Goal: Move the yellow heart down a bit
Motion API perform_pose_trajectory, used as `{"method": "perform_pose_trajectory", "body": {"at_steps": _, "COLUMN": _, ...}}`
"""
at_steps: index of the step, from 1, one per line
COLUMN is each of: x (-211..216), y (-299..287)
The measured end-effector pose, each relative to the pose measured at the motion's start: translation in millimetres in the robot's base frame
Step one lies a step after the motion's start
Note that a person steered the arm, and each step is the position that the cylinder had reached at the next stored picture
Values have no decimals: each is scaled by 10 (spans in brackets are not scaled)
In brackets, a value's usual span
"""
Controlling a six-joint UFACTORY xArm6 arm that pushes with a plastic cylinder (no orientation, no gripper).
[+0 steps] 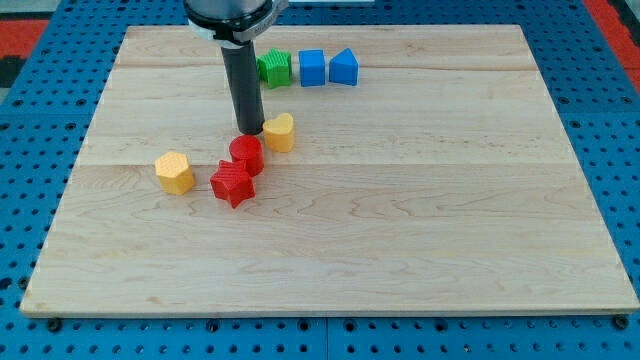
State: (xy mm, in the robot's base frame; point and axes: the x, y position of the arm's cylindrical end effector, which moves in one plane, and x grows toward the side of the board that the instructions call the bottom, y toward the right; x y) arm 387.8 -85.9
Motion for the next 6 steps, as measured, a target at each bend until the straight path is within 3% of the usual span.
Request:
{"method": "perform_pose_trajectory", "body": {"at_steps": 2, "x": 257, "y": 30}}
{"method": "perform_pose_trajectory", "body": {"at_steps": 4, "x": -228, "y": 85}}
{"method": "perform_pose_trajectory", "body": {"at_steps": 6, "x": 281, "y": 513}}
